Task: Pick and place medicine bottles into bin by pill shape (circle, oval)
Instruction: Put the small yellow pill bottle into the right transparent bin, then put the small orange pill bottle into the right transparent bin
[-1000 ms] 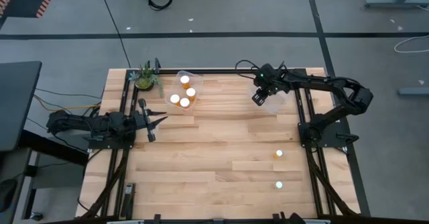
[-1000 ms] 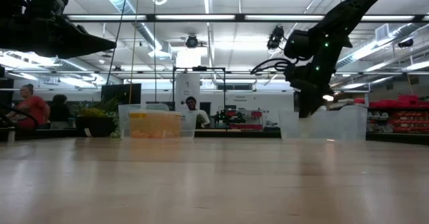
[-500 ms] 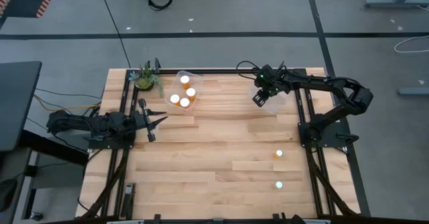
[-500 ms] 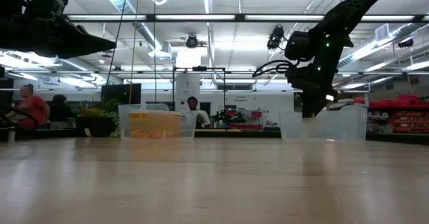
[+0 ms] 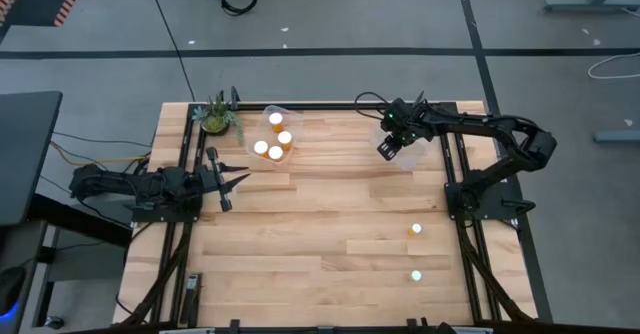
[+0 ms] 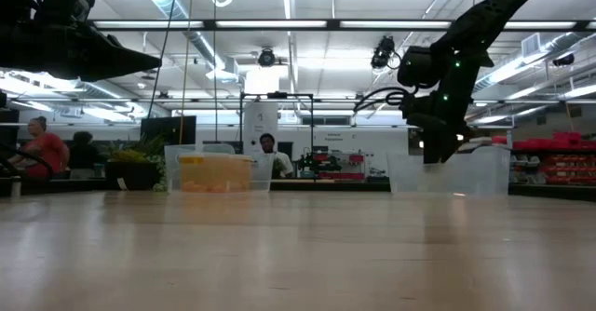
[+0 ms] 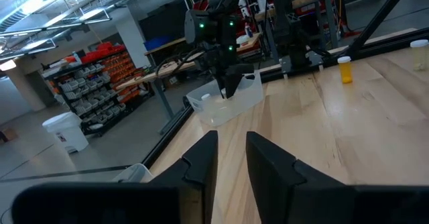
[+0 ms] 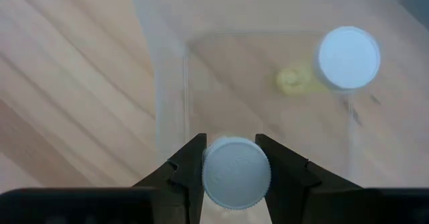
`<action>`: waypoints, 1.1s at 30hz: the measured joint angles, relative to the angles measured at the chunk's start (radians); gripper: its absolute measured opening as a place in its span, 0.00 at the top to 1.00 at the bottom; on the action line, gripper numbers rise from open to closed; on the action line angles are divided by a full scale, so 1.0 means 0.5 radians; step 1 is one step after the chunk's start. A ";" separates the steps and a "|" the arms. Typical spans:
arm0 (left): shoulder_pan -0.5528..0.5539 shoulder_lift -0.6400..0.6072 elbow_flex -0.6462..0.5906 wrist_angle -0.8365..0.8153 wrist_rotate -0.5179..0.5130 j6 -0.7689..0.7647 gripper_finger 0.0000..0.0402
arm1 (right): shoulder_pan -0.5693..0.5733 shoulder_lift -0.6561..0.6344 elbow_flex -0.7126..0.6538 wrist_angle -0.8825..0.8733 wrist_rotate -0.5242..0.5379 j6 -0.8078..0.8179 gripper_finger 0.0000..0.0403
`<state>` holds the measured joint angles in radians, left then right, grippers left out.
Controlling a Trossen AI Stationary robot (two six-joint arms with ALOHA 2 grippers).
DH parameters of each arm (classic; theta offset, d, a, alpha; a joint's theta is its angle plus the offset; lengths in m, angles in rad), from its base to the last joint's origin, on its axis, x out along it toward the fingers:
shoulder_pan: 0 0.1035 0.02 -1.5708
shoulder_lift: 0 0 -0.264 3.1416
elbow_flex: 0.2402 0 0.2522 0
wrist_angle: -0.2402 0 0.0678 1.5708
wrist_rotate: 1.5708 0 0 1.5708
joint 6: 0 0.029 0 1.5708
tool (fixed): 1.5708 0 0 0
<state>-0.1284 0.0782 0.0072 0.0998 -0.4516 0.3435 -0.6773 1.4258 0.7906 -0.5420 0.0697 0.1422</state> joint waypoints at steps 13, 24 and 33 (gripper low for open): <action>0.000 0.000 0.000 0.000 -0.001 0.001 0.79 | 0.000 0.000 -0.002 0.002 0.001 0.009 0.68; 0.000 0.000 0.000 0.000 0.000 0.000 0.79 | 0.000 0.000 -0.002 0.054 0.001 0.008 0.63; 0.000 0.000 0.000 0.000 0.000 0.000 0.79 | 0.000 0.000 -0.002 0.051 0.001 0.023 0.52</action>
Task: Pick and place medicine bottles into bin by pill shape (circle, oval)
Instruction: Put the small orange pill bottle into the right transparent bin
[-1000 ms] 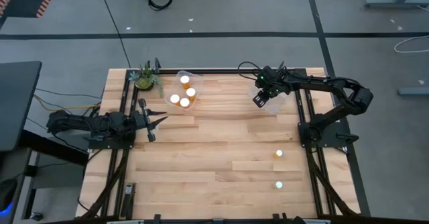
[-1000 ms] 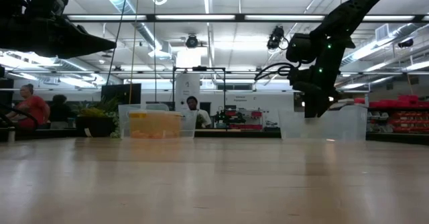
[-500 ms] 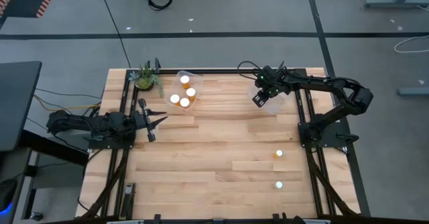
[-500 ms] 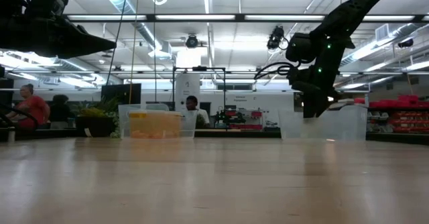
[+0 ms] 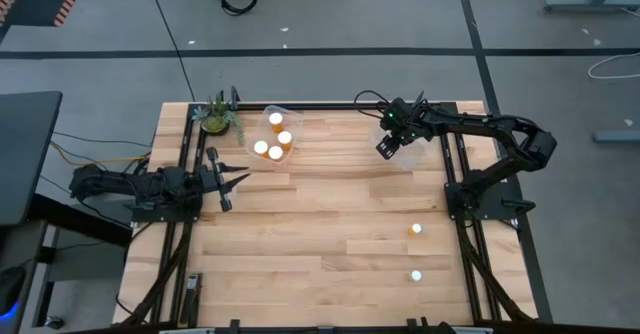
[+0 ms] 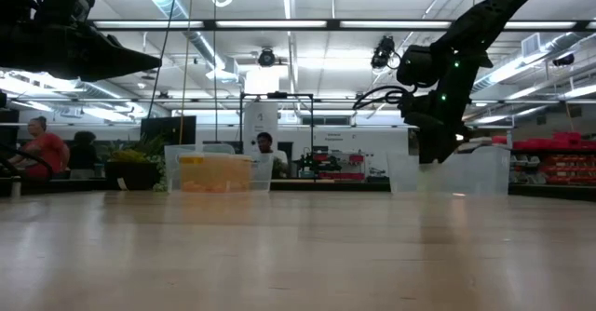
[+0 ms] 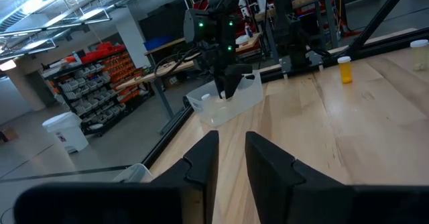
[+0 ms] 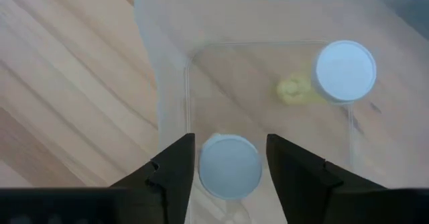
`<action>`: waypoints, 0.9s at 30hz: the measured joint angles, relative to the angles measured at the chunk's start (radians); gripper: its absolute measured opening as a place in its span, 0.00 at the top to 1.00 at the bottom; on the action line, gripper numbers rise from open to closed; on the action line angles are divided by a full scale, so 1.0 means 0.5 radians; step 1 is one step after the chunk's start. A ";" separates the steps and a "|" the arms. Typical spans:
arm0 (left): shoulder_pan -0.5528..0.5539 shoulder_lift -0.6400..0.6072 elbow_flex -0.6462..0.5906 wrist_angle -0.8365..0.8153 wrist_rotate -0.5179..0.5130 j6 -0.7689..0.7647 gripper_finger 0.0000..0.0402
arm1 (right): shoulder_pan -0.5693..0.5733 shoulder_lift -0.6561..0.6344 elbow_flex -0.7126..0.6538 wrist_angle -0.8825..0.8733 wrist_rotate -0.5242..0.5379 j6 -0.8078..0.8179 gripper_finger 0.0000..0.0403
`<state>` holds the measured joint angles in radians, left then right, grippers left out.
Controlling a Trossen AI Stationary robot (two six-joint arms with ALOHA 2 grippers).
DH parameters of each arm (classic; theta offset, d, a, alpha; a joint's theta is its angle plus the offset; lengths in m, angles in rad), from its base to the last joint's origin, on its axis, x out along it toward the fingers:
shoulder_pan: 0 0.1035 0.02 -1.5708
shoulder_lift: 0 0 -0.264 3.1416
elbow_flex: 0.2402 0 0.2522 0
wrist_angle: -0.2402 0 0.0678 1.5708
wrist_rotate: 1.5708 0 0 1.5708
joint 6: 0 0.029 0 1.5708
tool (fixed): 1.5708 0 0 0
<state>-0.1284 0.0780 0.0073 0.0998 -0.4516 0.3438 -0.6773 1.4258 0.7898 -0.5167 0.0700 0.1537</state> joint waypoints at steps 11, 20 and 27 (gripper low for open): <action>0.000 0.000 0.000 0.000 0.000 0.000 0.78 | 0.000 0.000 0.146 -0.097 0.000 -0.012 0.51; 0.000 0.001 0.000 0.000 0.000 0.000 0.79 | 0.035 -0.026 0.389 -0.375 0.023 -0.014 0.51; 0.000 0.001 0.000 -0.002 0.000 0.000 0.78 | 0.321 -0.096 0.414 -0.394 0.020 0.002 0.51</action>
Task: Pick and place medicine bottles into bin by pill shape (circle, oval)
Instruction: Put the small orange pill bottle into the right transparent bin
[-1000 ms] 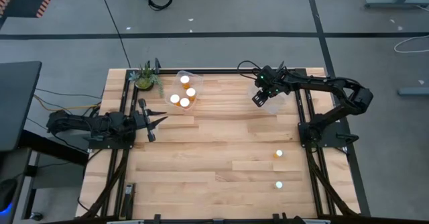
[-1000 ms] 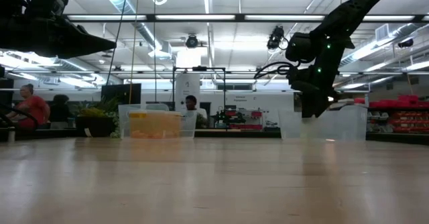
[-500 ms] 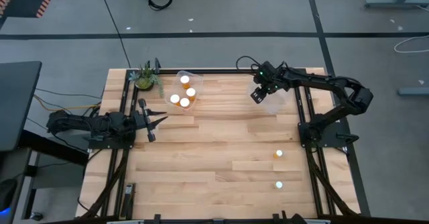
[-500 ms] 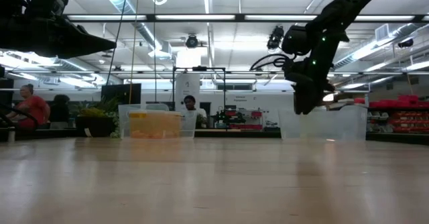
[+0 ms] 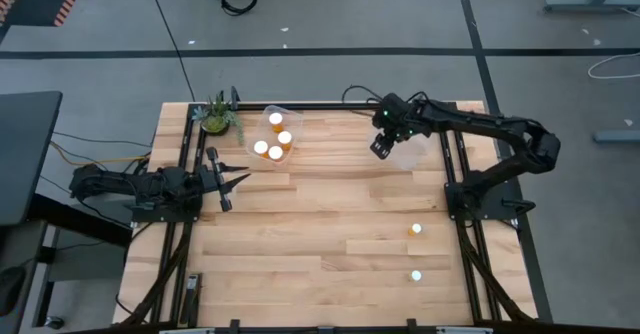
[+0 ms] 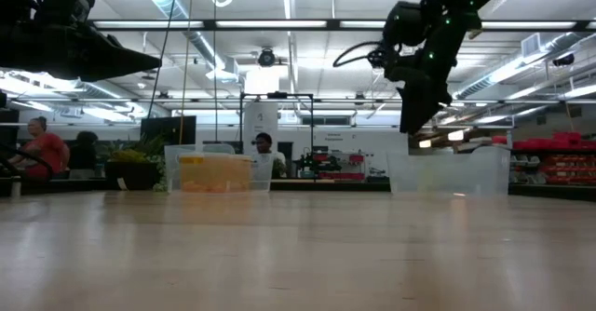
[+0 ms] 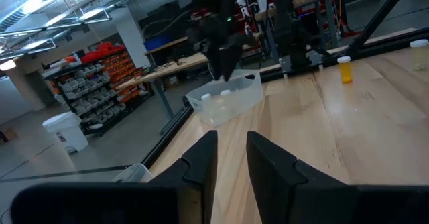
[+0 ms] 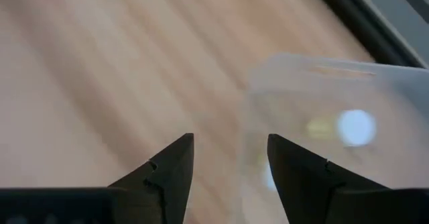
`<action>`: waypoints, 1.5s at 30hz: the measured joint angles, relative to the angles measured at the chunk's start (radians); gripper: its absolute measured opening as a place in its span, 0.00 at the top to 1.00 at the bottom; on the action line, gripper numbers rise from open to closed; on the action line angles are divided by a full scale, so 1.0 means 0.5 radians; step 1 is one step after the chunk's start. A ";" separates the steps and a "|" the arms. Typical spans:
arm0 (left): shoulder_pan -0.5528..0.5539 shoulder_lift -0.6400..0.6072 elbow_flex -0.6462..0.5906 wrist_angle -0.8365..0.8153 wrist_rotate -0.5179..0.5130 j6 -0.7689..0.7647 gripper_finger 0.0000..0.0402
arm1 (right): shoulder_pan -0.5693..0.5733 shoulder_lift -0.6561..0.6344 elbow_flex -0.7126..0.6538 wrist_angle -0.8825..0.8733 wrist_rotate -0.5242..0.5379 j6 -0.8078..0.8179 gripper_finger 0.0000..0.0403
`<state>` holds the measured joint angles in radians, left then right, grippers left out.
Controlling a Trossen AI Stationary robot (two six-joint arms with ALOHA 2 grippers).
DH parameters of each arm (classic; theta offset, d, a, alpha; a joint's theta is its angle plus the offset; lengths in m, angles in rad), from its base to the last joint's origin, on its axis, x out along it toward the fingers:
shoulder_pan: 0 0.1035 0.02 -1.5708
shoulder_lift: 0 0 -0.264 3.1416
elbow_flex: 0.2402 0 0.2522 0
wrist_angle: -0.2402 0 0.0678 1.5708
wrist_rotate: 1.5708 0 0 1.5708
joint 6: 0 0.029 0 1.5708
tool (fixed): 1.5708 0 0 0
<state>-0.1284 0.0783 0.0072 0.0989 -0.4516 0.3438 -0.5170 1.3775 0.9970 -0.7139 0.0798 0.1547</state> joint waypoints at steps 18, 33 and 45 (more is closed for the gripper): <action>0.000 0.000 0.000 0.001 0.000 0.000 0.78 | 0.822 -0.020 -0.014 -0.057 -0.158 0.397 0.51; 0.000 0.000 0.000 0.001 0.000 0.000 0.78 | 1.560 -0.020 -0.014 -0.201 0.002 1.273 0.51; 0.000 0.000 0.000 0.001 0.000 0.000 0.80 | 1.705 -0.020 -0.214 -0.358 0.057 1.637 0.51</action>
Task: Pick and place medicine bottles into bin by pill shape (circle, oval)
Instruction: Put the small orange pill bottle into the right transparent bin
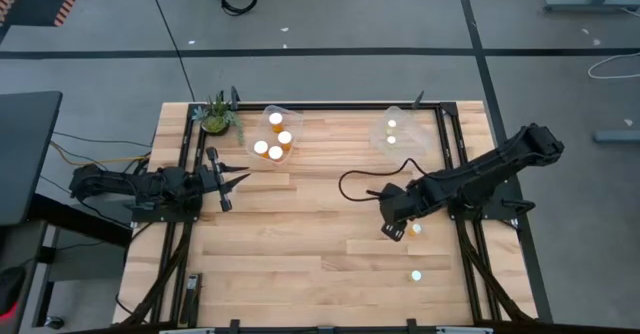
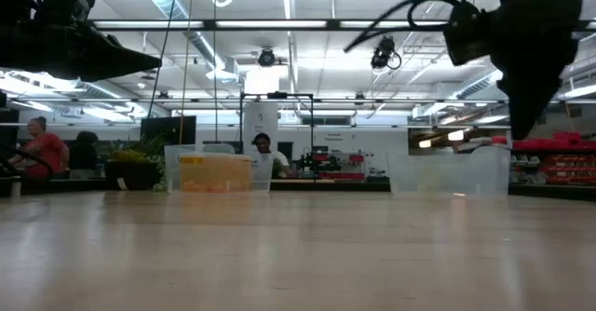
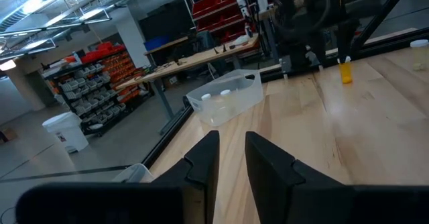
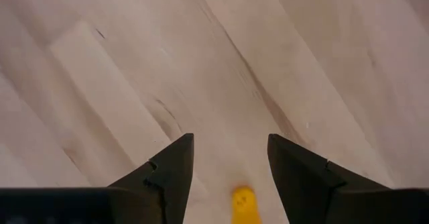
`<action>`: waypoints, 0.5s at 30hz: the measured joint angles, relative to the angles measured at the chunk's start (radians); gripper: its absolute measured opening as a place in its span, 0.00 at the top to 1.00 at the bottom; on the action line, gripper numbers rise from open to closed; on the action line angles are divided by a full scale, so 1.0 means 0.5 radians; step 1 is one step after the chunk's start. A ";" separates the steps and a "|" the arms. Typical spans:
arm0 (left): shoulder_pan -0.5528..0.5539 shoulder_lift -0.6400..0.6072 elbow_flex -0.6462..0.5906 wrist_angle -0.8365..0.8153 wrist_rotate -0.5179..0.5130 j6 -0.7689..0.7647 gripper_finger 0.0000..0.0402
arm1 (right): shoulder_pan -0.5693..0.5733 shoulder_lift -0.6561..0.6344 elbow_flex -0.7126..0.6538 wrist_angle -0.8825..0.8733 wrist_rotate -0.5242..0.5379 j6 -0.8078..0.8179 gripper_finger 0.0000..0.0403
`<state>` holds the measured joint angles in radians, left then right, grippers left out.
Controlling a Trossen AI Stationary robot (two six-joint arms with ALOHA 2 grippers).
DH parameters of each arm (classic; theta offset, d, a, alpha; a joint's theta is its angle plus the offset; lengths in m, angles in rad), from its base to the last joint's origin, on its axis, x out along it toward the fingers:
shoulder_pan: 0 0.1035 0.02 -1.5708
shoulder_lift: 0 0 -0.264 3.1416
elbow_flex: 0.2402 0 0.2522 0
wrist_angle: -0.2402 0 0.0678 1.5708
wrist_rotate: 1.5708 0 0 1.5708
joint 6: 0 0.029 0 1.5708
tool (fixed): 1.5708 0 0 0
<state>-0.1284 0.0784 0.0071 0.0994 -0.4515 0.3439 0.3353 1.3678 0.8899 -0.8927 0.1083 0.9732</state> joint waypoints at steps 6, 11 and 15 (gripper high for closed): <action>0.000 -0.001 0.000 0.001 0.000 -0.001 0.78 | 0.030 0.000 -0.077 0.004 -0.043 0.111 0.50; 0.000 0.000 0.000 0.001 0.000 -0.001 0.78 | 0.030 0.000 -0.123 0.007 -0.070 0.135 0.44; 0.000 0.000 0.000 0.001 0.000 -0.001 0.80 | 0.030 0.000 -0.172 0.007 -0.086 0.169 0.37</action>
<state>-0.1284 0.0782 0.0071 0.0998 -0.4517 0.3435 0.3504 1.3678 0.8039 -0.8894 0.0655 1.0577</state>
